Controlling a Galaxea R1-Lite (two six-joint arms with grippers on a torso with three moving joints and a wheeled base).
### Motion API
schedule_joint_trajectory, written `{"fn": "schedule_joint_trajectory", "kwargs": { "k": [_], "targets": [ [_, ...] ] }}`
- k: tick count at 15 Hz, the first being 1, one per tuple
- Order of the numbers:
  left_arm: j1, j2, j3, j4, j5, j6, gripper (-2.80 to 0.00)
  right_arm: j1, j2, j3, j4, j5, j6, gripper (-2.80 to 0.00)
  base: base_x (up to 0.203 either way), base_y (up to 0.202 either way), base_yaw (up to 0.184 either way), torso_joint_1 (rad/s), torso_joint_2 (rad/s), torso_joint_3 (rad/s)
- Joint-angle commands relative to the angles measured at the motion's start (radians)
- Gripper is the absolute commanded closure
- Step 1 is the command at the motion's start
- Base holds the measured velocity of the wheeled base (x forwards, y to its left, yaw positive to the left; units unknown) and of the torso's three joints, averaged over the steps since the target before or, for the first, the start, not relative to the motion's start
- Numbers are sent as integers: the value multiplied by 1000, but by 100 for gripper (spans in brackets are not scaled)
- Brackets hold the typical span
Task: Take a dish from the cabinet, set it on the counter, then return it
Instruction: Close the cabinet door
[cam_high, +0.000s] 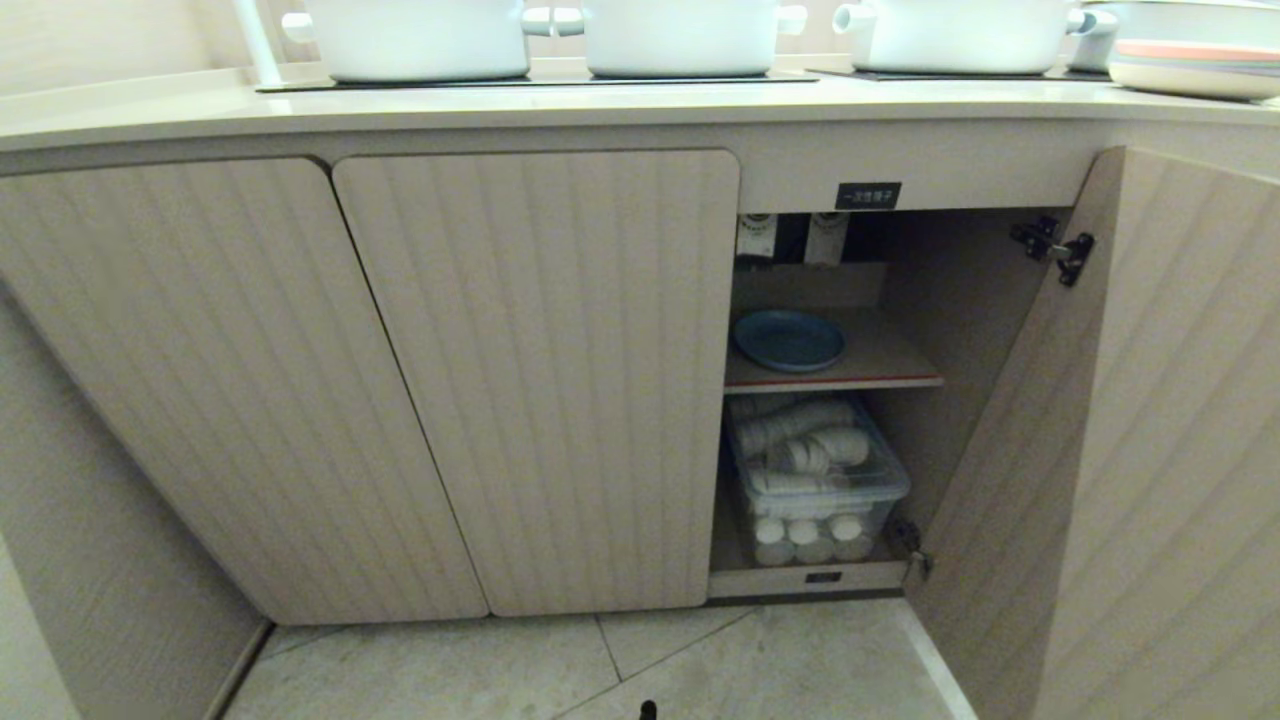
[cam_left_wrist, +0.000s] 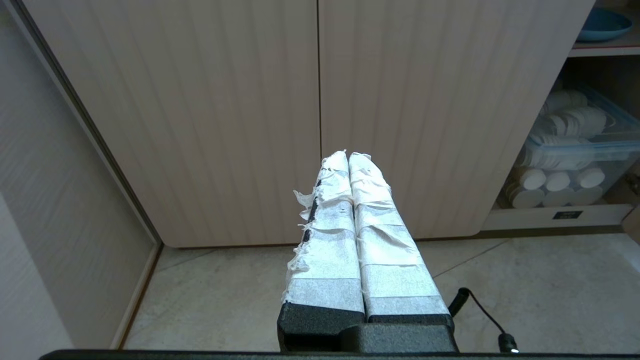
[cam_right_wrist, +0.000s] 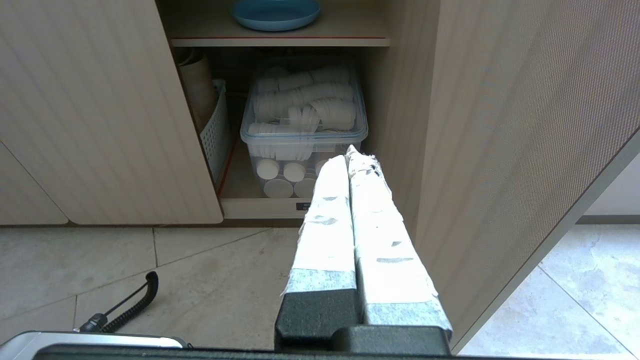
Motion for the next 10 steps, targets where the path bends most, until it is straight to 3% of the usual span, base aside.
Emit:
{"fn": "schedule_joint_trajectory", "kwargs": {
  "k": [1,5,10],
  "targets": [
    [0,0,0,0,0,2,0,0,1,0,0,2,0,0,0,0,0,0,0,0],
    [0,0,0,0,0,0,0,0,1,2,0,0,0,0,1,-24,0,2,1,0],
    [0,0,0,0,2,0,0,0,1,0,0,2,0,0,0,-186,-1,2,2,3]
  ]
}}
